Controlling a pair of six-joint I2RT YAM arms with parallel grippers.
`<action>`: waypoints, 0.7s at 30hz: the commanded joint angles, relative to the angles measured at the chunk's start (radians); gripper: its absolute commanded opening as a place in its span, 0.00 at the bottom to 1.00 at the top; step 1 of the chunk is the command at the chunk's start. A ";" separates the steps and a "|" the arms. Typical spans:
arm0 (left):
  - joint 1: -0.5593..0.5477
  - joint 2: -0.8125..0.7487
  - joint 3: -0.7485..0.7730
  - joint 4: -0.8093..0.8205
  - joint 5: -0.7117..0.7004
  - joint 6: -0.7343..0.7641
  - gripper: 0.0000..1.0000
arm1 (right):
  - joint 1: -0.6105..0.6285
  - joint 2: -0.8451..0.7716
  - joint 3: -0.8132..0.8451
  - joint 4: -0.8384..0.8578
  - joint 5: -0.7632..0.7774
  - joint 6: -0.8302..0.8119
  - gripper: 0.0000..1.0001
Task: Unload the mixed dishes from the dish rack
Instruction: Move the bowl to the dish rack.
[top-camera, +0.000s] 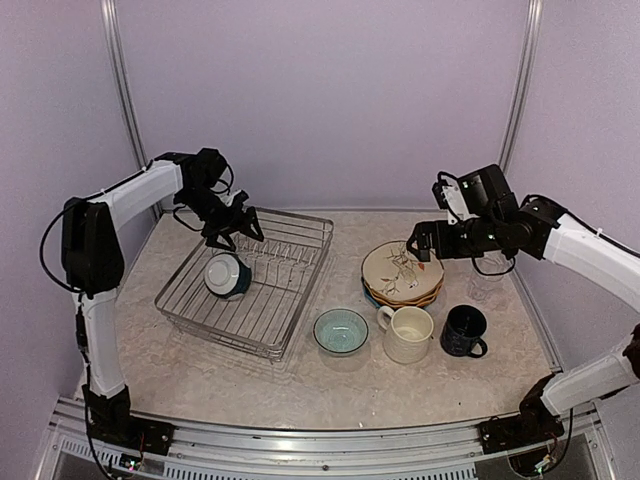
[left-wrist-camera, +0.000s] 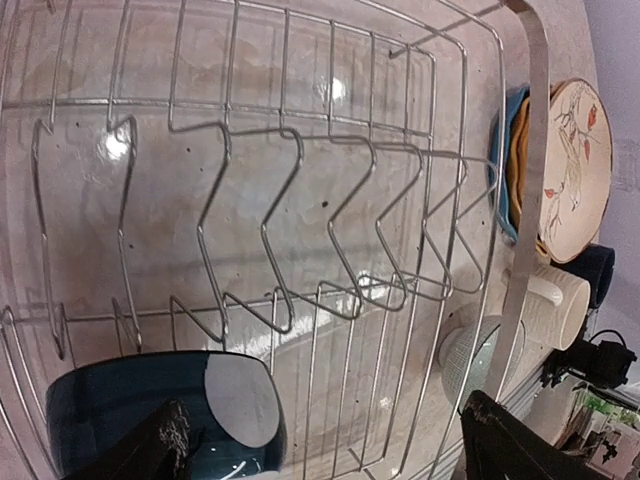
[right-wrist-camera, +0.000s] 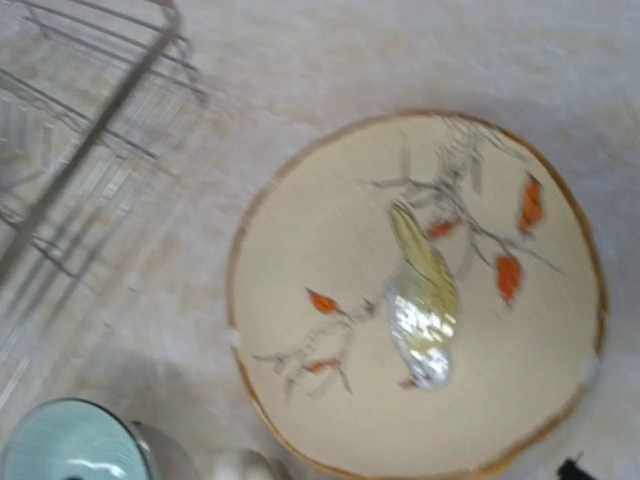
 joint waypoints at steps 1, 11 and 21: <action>-0.048 -0.108 -0.148 -0.021 0.035 -0.037 0.88 | 0.006 0.057 0.060 0.062 -0.071 -0.028 1.00; -0.093 -0.383 -0.420 0.018 -0.150 -0.109 0.91 | 0.091 0.238 0.189 0.139 -0.106 -0.042 1.00; -0.069 -0.393 -0.533 0.157 -0.247 -0.303 0.95 | 0.211 0.468 0.392 0.257 -0.219 0.024 1.00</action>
